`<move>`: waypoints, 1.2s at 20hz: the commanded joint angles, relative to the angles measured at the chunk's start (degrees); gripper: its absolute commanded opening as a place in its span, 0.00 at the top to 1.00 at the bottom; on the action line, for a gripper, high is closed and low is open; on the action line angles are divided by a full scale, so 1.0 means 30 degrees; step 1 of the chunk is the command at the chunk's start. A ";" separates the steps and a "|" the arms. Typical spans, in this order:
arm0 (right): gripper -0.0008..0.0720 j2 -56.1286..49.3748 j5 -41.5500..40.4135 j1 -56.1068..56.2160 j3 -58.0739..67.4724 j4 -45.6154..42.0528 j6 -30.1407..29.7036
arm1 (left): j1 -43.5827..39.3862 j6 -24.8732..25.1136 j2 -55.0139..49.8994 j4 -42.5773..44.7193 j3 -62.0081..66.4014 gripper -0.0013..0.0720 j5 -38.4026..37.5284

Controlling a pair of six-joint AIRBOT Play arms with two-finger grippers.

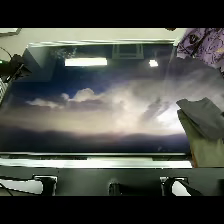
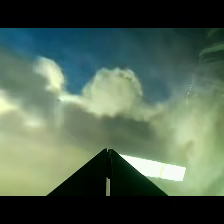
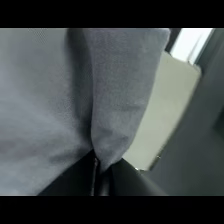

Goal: Fold the clothes and pants, and hang the long-sleeved shirts on hangers.

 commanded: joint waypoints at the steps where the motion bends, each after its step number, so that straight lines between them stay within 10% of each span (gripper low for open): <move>1: 0.94 0.1333 -0.1297 -0.0007 -0.3446 -0.0772 0.0415 | -0.0007 0.0000 -0.0007 0.0007 0.0007 0.96 -0.0058; 22: 0.93 0.1362 -0.1355 -0.0015 -0.6076 -0.3920 0.0328 | -0.0007 0.0007 -0.0007 0.0007 0.0007 0.96 -0.0124; 24: 0.55 0.1362 -0.1523 -0.0007 -0.6069 -0.3963 0.0168 | -0.0007 0.0007 -0.0007 0.0007 0.0007 0.96 -0.0131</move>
